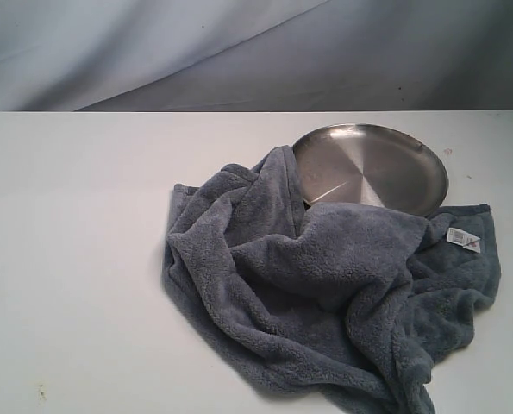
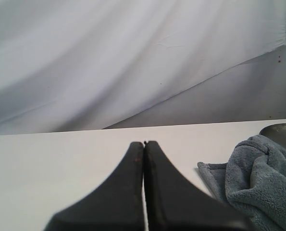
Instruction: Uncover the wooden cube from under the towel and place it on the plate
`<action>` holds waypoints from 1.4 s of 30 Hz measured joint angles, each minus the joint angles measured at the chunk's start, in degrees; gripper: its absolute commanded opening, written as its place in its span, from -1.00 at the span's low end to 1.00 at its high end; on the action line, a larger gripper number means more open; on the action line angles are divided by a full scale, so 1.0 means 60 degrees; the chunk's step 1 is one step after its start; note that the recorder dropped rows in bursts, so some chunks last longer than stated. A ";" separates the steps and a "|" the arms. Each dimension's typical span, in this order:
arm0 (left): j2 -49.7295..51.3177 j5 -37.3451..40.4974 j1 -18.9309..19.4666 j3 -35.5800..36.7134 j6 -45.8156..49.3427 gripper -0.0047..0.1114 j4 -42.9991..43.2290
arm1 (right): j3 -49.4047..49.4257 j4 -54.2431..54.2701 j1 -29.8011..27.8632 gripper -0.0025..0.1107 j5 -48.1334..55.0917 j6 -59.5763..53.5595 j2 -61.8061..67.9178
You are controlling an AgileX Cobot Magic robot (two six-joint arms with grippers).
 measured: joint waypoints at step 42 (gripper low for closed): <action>0.0000 0.0000 0.0000 0.0000 0.0000 -0.92 0.0000 | -0.8939 0.2497 0.2720 -0.96 0.7839 -0.3270 1.2589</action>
